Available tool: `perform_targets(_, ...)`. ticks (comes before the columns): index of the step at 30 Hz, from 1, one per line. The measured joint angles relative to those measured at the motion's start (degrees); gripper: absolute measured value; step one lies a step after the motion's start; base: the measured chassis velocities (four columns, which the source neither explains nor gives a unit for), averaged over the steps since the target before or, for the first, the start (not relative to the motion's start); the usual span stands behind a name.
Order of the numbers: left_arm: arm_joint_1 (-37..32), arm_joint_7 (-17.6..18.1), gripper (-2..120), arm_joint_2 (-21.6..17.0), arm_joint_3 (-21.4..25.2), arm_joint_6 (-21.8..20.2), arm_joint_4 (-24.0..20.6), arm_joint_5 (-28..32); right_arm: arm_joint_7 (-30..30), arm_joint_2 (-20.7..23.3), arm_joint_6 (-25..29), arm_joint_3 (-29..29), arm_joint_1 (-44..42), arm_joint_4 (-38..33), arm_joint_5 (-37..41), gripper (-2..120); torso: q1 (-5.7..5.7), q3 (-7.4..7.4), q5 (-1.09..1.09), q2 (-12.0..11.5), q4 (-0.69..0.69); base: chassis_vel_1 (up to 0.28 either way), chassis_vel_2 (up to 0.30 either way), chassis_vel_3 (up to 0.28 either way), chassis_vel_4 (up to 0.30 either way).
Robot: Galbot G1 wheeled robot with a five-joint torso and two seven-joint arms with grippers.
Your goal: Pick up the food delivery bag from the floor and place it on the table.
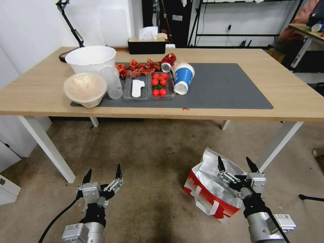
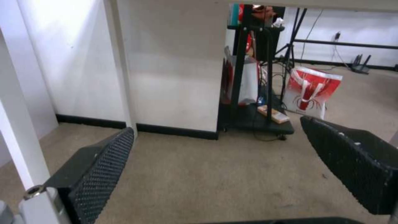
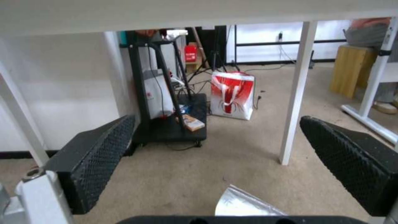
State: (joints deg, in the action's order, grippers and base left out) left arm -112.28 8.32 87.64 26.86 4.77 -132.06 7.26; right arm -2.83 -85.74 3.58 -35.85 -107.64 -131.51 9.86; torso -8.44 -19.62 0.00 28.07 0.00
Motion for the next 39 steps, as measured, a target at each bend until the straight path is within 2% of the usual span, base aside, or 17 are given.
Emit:
perform_targets(28, -0.1, -0.7, 100, -0.2, 0.0, 0.0, 0.0, 0.0, 0.0, 0.0, 0.1, -0.1, 0.0, 0.3, -0.2, 100, 2.10, 3.79, 0.00, -5.9, 0.00, 0.000, 0.000, 0.000, 0.000)
perform_targets(39, -0.5, -0.7, 100, 0.0, 0.0, 0.0, -0.1, -0.2, 0.0, 0.1, 0.3, -0.1, 0.0, 0.6, -0.1, 100, 3.00, 5.81, 0.00, -8.8, 0.00, 0.000, 0.000, 0.000, 0.000)
